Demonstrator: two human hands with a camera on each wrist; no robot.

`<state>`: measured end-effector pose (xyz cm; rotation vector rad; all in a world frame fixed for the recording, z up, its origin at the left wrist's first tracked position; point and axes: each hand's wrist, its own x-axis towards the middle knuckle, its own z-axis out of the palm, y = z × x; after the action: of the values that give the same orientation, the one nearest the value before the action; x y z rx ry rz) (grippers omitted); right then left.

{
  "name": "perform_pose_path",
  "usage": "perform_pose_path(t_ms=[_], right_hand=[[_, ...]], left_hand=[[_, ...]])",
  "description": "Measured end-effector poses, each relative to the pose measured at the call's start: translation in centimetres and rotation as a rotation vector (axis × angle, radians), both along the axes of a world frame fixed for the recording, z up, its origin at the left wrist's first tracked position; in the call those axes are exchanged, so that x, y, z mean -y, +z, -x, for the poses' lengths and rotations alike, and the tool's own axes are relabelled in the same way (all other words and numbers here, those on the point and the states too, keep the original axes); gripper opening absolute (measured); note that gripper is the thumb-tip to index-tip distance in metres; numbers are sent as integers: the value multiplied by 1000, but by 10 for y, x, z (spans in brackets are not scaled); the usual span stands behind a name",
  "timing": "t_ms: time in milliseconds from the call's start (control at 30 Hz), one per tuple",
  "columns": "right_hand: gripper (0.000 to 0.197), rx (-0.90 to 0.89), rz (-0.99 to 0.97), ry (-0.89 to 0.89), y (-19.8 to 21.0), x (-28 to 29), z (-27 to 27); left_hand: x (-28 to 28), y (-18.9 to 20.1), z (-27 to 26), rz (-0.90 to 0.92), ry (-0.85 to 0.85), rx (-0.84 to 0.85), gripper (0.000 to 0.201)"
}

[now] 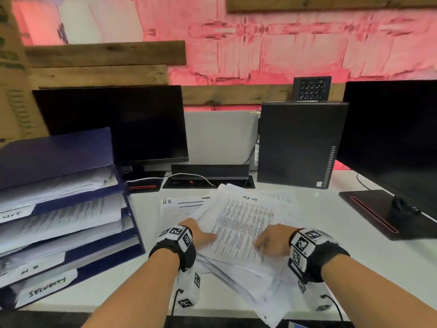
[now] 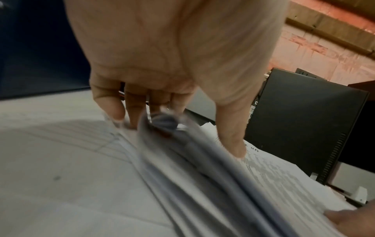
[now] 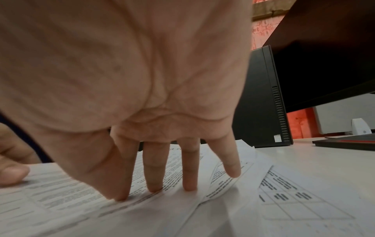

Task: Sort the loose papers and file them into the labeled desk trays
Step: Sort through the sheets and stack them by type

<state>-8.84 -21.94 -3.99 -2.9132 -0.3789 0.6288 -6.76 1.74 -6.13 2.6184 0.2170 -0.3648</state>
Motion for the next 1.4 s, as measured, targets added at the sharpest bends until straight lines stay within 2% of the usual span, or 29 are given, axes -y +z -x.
perform_pose_path(t_ms=[233, 267, 333, 400, 500, 600, 700, 867, 967, 1067, 1200, 1400], right_hand=[[34, 78, -74, -54, -9, 7, -12], [34, 93, -105, -86, -10, 10, -13], [37, 129, -146, -162, -13, 16, -18], [40, 154, -161, -258, -16, 22, -20], [40, 187, -227, -386, -16, 28, -20], [50, 178, -347, -473, -12, 30, -18], [40, 147, -547, -459, -3, 24, -14], [23, 52, -1070, -472, 14, 6, -7], [32, 96, -1283, -474, 24, -6, -5], [29, 191, -1290, -458, 34, -17, -2], [31, 217, -1195, -404, 39, -29, 7], [22, 171, -1098, -327, 32, -50, 24]], left_hand=[[2, -2, -8, 116, 36, 58, 69], [1, -1, -8, 115, 60, 70, 66], [-5, 1, -8, 144, 97, 158, 46], [-14, 0, -9, 260, 155, 265, 31], [-24, 2, -6, 449, 229, 394, 29], [-27, 9, 0, 548, 247, 455, 22], [-32, 16, 7, 627, 254, 503, 21], [-45, 26, 22, 857, 241, 531, 13], [-53, 34, 33, 949, 258, 493, 16], [-60, 41, 43, 972, 264, 481, 17], [-68, 52, 61, 814, 240, 588, 19], [-92, 59, 81, 721, 378, 757, 20]])
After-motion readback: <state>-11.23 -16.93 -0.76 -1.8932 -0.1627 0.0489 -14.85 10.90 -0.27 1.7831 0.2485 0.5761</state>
